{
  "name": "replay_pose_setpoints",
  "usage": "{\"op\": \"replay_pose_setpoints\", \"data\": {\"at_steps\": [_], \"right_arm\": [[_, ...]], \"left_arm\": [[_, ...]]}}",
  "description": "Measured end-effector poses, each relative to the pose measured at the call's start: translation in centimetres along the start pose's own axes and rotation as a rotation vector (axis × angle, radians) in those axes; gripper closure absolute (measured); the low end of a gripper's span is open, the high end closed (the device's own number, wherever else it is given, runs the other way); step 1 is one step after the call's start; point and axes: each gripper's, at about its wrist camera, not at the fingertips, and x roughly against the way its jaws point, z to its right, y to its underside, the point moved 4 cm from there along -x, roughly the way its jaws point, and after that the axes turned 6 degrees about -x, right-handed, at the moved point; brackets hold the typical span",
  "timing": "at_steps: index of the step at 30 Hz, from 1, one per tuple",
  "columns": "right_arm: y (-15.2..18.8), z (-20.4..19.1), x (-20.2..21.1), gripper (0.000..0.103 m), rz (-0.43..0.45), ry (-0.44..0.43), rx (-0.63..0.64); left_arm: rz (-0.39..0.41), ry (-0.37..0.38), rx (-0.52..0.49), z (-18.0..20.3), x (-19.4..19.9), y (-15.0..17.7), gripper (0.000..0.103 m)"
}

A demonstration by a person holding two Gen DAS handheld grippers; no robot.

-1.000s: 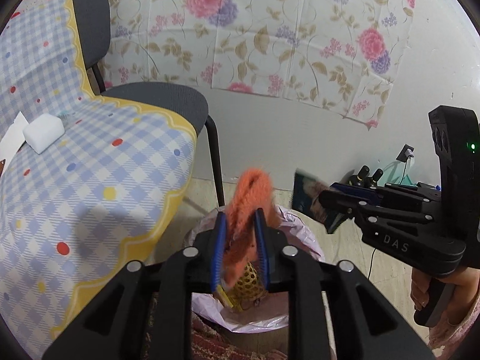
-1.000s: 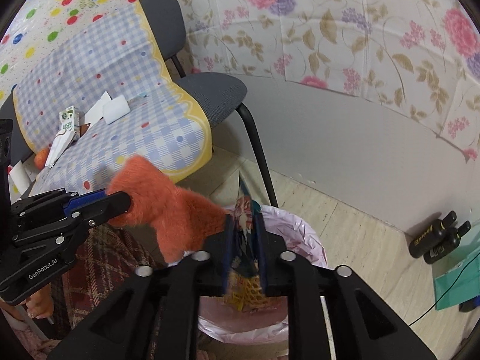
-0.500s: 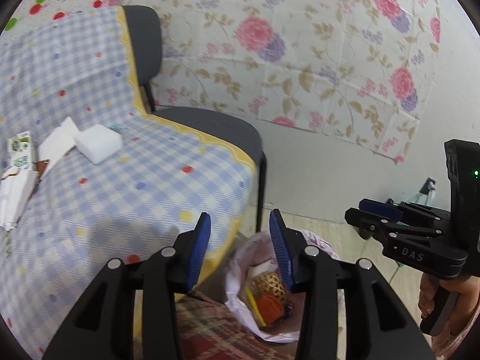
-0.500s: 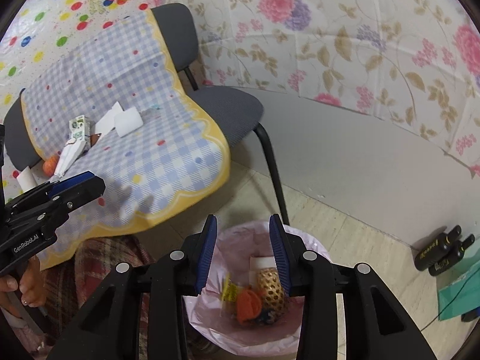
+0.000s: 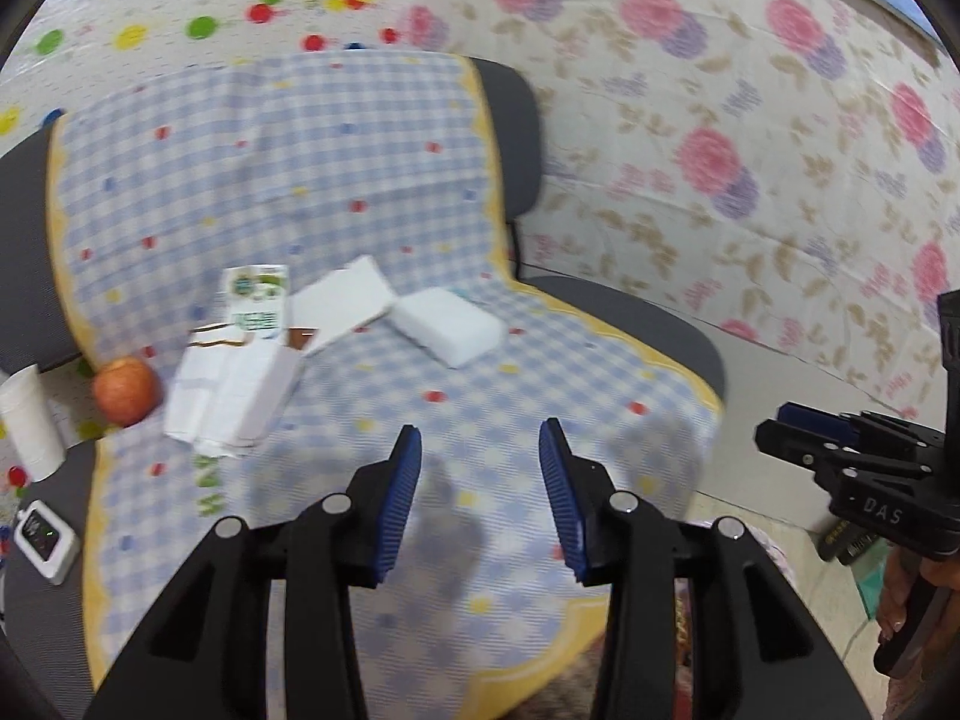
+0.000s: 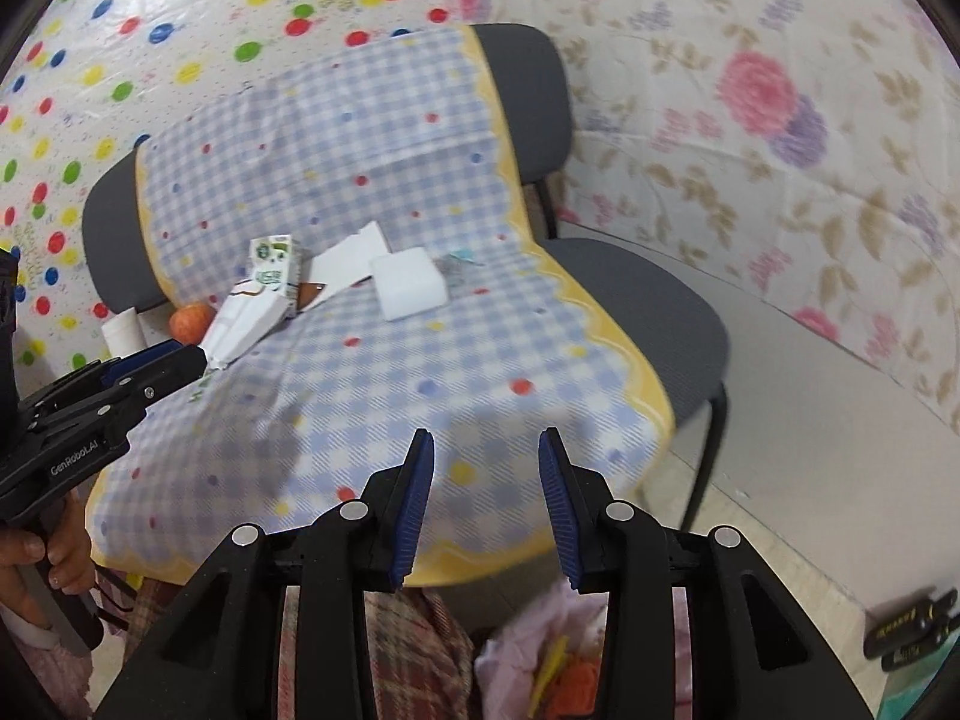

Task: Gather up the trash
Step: 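Move both tools back over the remaining items on the chair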

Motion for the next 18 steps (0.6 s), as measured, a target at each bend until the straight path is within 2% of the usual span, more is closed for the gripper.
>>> {"op": "replay_pose_setpoints", "data": {"at_steps": [5,9,11,16,18], "right_arm": [[-1.9,-2.6,-2.8,0.06,-0.003,-0.032,0.046],[-3.2,-4.5,-5.4,0.056,-0.011,-0.054,0.075],[-3.8,-5.2,-6.5,0.047,-0.011,-0.061,0.086],[-5.0,-6.9,-9.5,0.037,-0.018,-0.072,0.111],[-5.4,-7.2,-10.6,0.036,-0.022,-0.075,0.108]], "left_arm": [[-0.013,-0.102,0.07,-5.6,-0.8,0.0,0.062],[-0.024,-0.171,0.11,-9.7,-1.5,0.1,0.046],[-0.027,-0.201,0.108,-10.9,-1.9,0.2,0.044],[-0.054,-0.254,0.13,-13.8,-3.3,0.5,0.042],[-0.066,-0.273,0.133,-14.6,-4.0,0.7,0.041]]}}
